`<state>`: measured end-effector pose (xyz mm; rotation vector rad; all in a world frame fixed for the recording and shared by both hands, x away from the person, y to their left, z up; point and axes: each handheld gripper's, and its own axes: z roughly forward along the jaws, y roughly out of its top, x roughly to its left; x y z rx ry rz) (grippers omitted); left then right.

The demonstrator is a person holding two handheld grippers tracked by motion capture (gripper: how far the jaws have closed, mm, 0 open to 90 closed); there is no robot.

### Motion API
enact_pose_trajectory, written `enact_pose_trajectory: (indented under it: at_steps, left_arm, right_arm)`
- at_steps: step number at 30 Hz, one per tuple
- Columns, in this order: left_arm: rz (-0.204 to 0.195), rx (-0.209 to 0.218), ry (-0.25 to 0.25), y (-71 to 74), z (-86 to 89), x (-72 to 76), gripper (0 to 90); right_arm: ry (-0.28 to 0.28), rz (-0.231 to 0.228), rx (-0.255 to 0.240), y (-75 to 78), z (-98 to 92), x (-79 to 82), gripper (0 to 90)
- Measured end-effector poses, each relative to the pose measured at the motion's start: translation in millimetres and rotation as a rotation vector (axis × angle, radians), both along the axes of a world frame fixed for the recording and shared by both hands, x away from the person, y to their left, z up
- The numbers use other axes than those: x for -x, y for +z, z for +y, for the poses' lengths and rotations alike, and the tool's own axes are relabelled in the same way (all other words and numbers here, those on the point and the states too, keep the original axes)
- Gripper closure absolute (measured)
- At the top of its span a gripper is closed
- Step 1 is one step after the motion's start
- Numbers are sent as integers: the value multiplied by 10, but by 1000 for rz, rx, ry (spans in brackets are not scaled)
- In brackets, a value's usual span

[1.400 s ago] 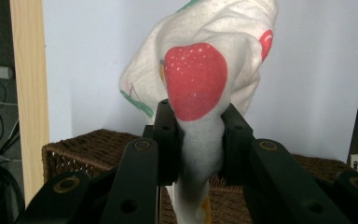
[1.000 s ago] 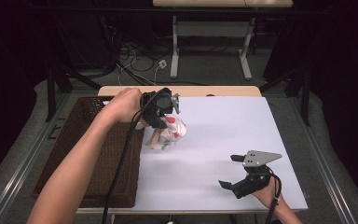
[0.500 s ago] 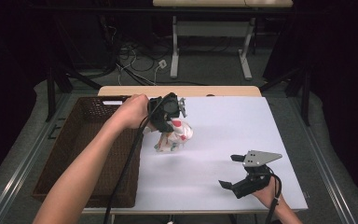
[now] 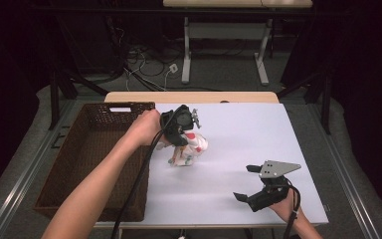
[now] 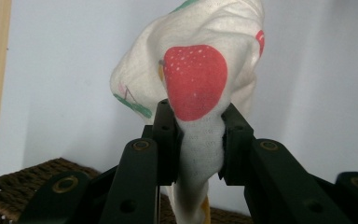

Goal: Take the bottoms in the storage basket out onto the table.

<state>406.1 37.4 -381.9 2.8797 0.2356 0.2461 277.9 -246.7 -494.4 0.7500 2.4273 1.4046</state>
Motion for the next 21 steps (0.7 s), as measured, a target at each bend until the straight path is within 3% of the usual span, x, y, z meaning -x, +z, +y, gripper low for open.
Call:
enact_pose_trajectory:
  at_steps: [21]
  left_arm:
    - [-9,74,76,-200,2,33,726]
  right_arm:
    - [0,2,5,0,-2,-3,7]
